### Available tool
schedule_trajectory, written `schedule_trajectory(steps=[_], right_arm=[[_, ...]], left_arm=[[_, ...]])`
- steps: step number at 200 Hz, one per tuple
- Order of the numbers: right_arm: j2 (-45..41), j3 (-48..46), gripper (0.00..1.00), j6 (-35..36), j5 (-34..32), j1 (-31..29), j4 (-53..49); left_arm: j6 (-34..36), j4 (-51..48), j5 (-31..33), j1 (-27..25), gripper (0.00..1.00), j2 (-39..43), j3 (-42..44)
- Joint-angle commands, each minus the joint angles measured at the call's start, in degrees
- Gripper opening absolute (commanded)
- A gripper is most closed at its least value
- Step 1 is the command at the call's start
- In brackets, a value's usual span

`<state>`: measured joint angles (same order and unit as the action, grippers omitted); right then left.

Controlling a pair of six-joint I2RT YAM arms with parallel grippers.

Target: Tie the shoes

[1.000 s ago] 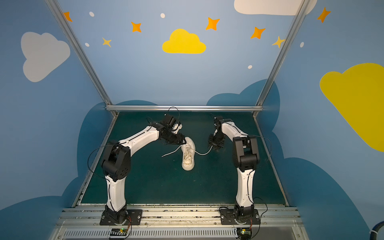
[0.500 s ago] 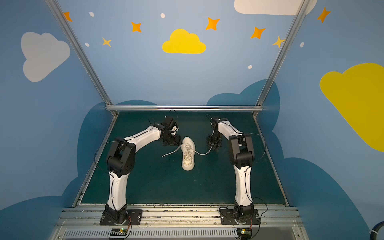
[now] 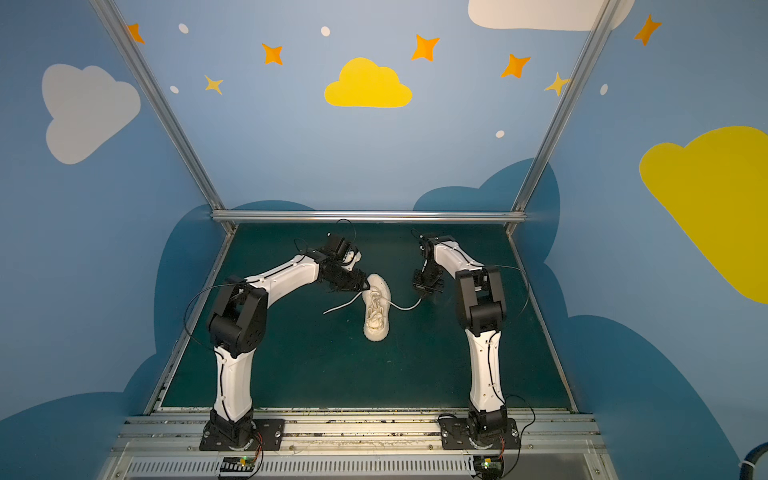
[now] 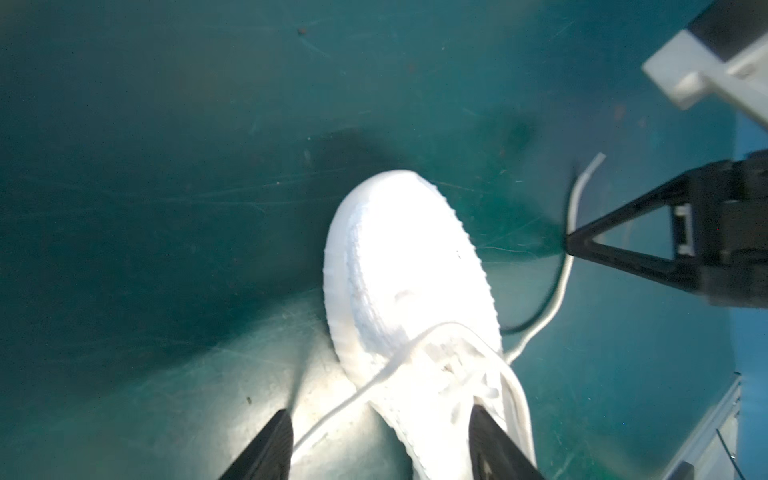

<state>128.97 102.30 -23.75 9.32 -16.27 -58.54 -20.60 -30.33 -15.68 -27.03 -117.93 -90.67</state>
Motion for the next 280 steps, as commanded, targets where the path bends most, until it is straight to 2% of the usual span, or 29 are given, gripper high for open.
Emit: schedule_trajectory(steps=[1, 92, 135, 202, 231, 251, 264, 280], right_arm=[[-2.2, -1.2, 0.00, 0.4, -0.2, -0.3, 2.0], [-13.5, -5.9, 0.00, 1.6, -1.7, -0.1, 4.6], [-13.7, -4.7, 0.00, 1.9, 4.3, -0.1, 3.6], [-14.6, -8.0, 0.00, 0.4, 8.4, -0.1, 8.3], [-14.1, -8.2, 0.00, -0.3, 10.6, -0.1, 10.6], [-13.9, -8.5, 0.00, -0.4, 11.8, -0.1, 10.5], [-14.5, -10.2, 0.00, -1.1, 12.3, -0.2, 11.4], [-15.7, -12.1, 0.00, -2.7, 14.0, -0.2, 11.9]], left_arm=[[0.2, 0.0, -1.7, -0.2, 0.67, 3.8, 0.9], [0.8, -1.0, -0.4, -0.1, 0.67, 8.1, 4.2], [0.2, -2.1, -1.2, -0.3, 0.67, 11.1, 6.1], [1.7, 0.0, -2.9, 0.0, 0.68, 14.5, 10.0], [3.2, 1.3, -5.1, 0.8, 0.68, 13.9, 10.1], [4.0, 6.0, -9.6, 0.5, 0.68, 13.1, 11.9], [3.9, 9.1, -10.2, 0.0, 0.68, 13.6, 13.8], [2.4, 9.2, -14.0, 0.0, 0.69, 13.7, 13.0]])
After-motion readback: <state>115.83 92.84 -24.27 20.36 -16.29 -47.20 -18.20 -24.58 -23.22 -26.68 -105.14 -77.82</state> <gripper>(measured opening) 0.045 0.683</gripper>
